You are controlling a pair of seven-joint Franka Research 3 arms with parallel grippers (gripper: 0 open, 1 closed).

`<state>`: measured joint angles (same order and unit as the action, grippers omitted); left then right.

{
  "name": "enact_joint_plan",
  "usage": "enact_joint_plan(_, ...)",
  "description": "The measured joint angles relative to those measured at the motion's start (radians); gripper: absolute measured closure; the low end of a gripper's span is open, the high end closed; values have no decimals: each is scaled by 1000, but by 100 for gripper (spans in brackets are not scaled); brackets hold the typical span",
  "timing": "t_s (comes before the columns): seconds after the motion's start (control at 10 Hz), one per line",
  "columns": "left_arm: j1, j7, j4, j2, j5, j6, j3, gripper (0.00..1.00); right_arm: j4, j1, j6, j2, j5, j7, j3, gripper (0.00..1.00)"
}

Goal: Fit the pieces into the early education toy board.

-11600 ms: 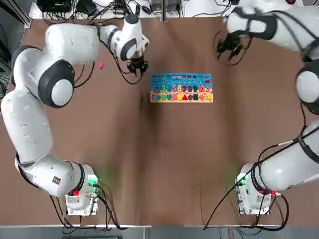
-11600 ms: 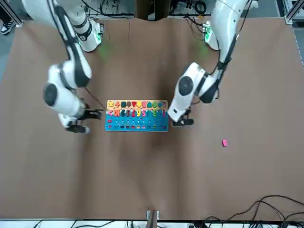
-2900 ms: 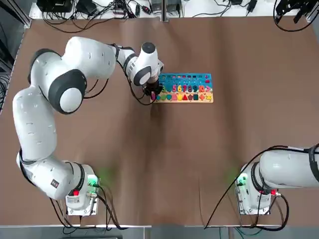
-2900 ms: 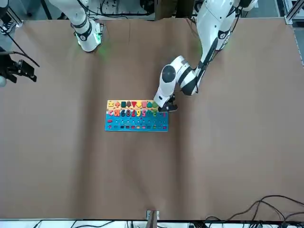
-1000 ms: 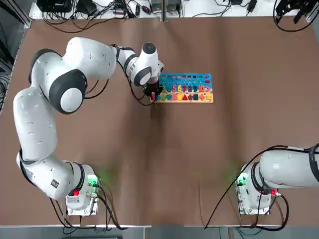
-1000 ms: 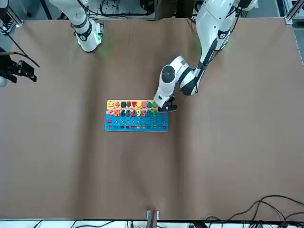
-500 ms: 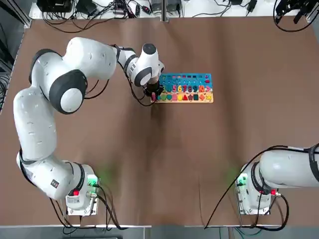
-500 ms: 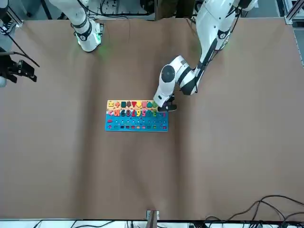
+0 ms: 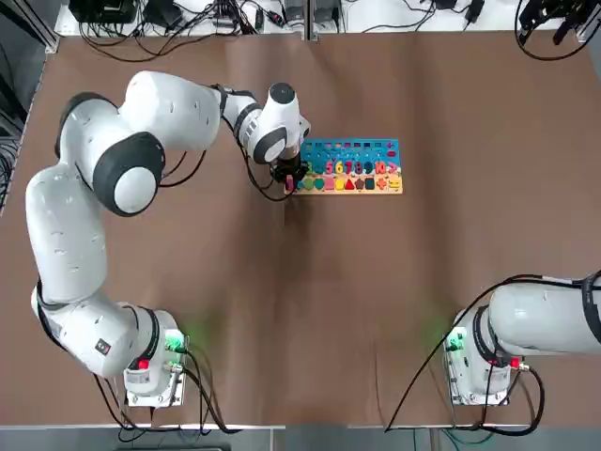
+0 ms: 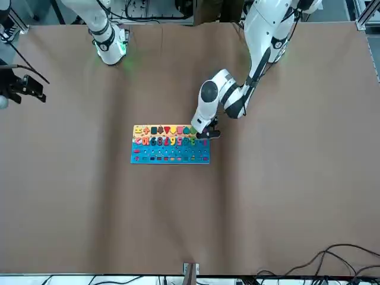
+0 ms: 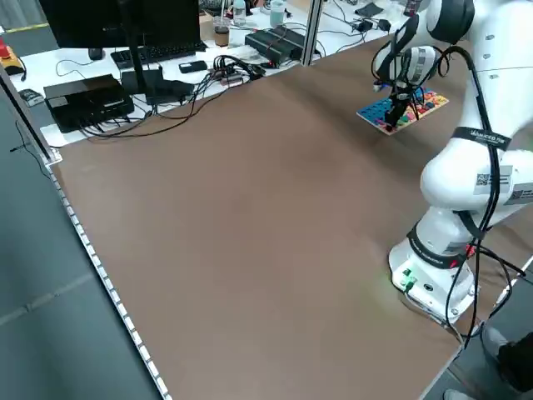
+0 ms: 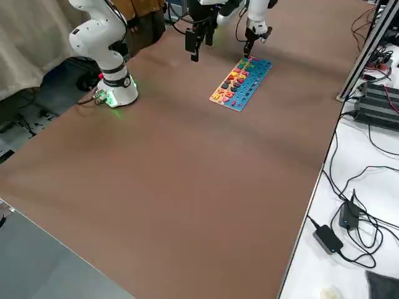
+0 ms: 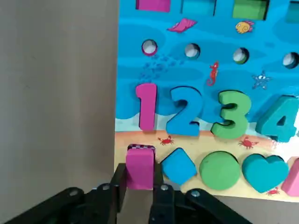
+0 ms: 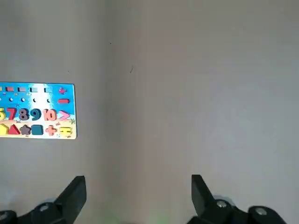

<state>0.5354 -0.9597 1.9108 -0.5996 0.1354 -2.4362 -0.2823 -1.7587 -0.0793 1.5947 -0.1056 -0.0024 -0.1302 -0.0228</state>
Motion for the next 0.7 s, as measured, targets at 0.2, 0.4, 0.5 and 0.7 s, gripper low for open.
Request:
enact_joint_plan(0.2,0,0,0,0,0,0,0,74,0,0,0,0,0,0,0,1)
enact_joint_plan(0.4,0,8,0,0,0,0,0,74,0,0,0,1,0,0,0,1)
enact_joint_plan(0.5,0,14,0,0,0,0,0,74,0,0,0,1,0,0,0,1)
enact_joint_plan(0.7,-1,18,-3,-2,0,0,1,74,0,0,0,2,0,0,0,1)
